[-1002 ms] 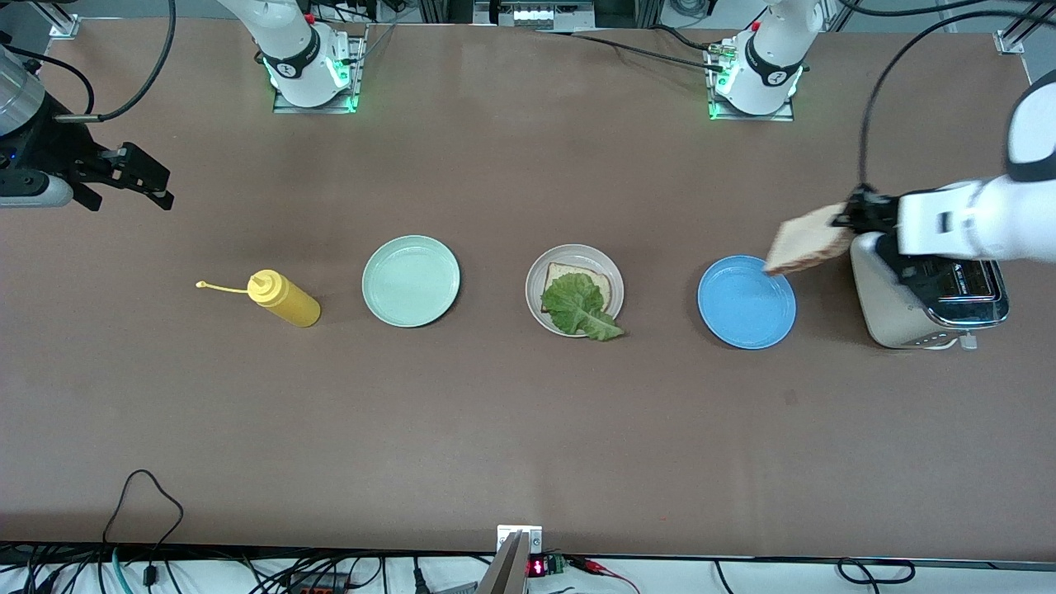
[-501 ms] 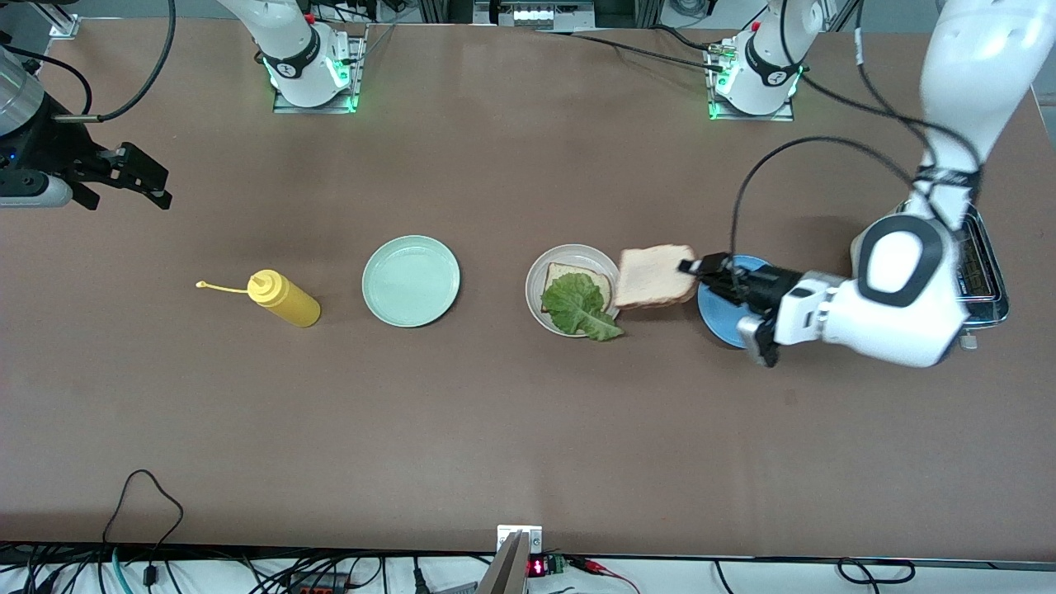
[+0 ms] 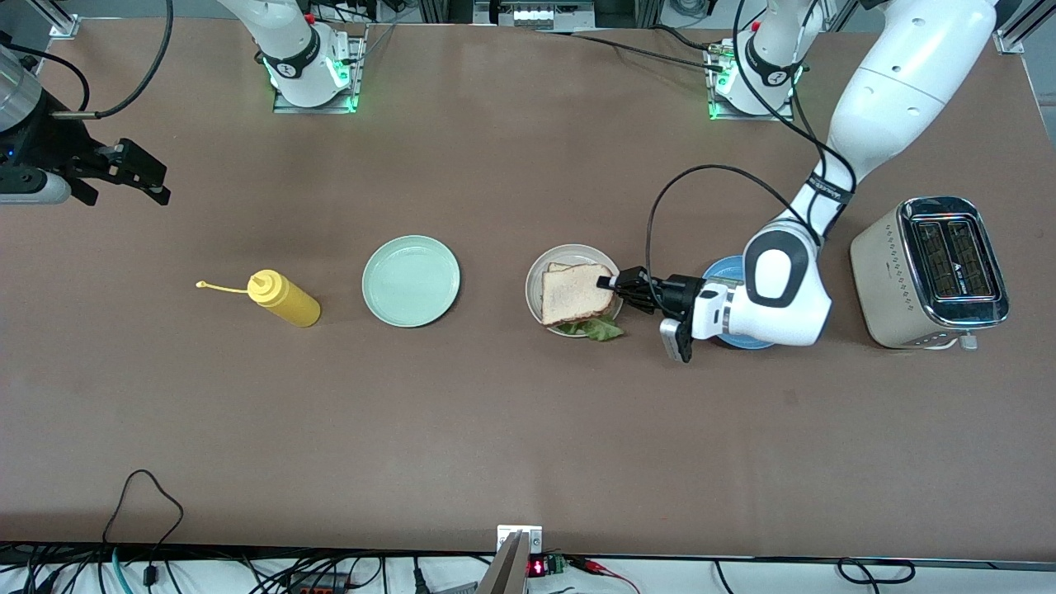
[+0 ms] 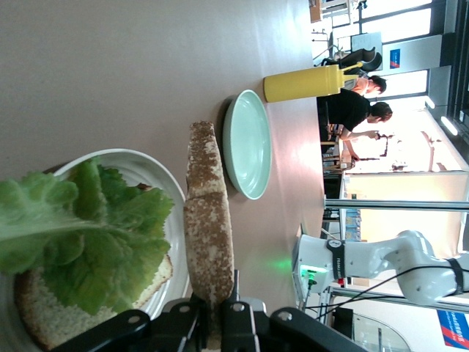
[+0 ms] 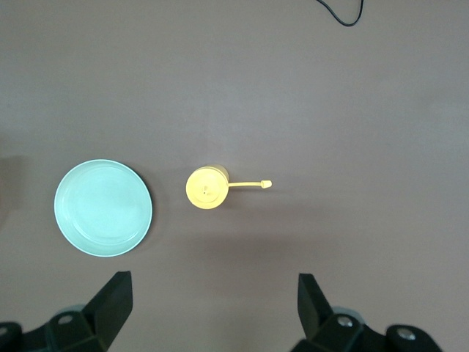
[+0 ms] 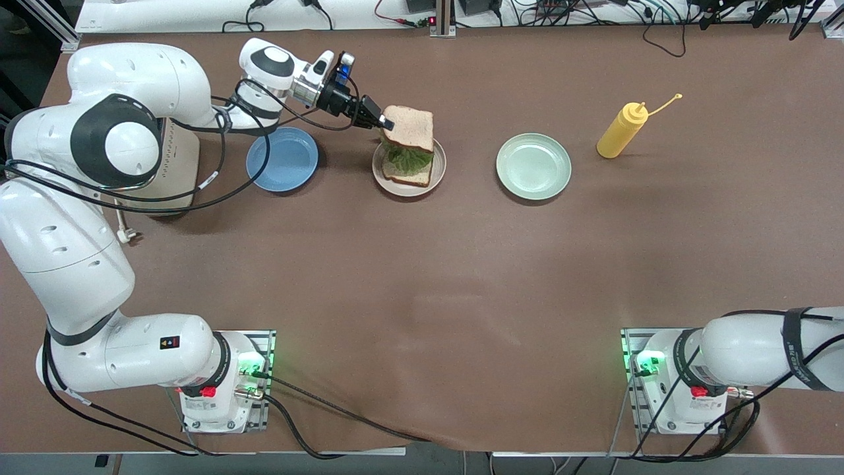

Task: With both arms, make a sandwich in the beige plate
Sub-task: 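Carry the toast with the left gripper and lower it onto the lettuce, then open the left gripper and draw it back from the sandwich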

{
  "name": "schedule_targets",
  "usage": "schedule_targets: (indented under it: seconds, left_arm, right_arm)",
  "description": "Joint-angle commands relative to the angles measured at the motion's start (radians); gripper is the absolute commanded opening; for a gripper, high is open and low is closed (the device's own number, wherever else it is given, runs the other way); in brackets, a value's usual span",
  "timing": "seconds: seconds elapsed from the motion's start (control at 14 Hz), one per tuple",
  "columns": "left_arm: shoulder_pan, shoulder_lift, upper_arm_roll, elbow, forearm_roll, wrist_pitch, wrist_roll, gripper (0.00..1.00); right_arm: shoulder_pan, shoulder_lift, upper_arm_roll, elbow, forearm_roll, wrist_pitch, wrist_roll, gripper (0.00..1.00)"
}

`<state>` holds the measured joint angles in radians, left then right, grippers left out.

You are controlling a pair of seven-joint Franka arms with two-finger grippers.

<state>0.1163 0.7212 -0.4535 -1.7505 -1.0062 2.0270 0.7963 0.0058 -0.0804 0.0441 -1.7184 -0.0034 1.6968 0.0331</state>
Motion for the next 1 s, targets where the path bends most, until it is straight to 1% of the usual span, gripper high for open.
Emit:
schedule_targets:
  seconds: [0.0,0.14,0.43,0.5,0.57,0.64,0.72,0.93]
  left_arm:
    - [0.005,0.033,-0.002,-0.024,-0.058,0.019,0.093,0.00]
    - [0.008,0.035,-0.002,-0.055,-0.086,0.019,0.127,0.00]
    - [-0.001,0.076,-0.001,-0.058,-0.124,0.022,0.202,0.00]
    - [-0.001,0.075,0.001,-0.058,-0.123,0.021,0.201,0.04]
    - [-0.004,0.069,0.009,-0.052,-0.109,0.022,0.186,0.25]
    - [-0.010,0.063,0.013,-0.052,-0.106,0.027,0.188,0.66]
    - [-0.004,0.058,0.016,-0.055,-0.094,0.033,0.201,1.00]
    - [-0.001,0.026,0.018,-0.050,0.027,0.033,0.166,1.00]
  right_arm:
    - [-0.007,-0.024,0.008,-0.009,-0.003,-0.012,-0.012,1.00]
    - [-0.009,-0.024,0.008,-0.004,-0.001,-0.012,-0.013,1.00]
    - [-0.009,-0.024,0.007,0.014,-0.001,-0.015,-0.015,1.00]
    - [-0.009,-0.024,0.007,0.014,-0.001,-0.017,-0.015,1.00]
    - [-0.009,-0.024,0.007,0.014,0.000,-0.019,-0.013,1.00]
    - [-0.009,-0.024,0.010,0.014,0.000,-0.017,-0.012,1.00]
    - [-0.009,-0.024,0.010,0.014,0.000,-0.017,-0.012,1.00]
    - [-0.009,-0.025,0.010,0.014,0.000,-0.020,-0.012,1.00]
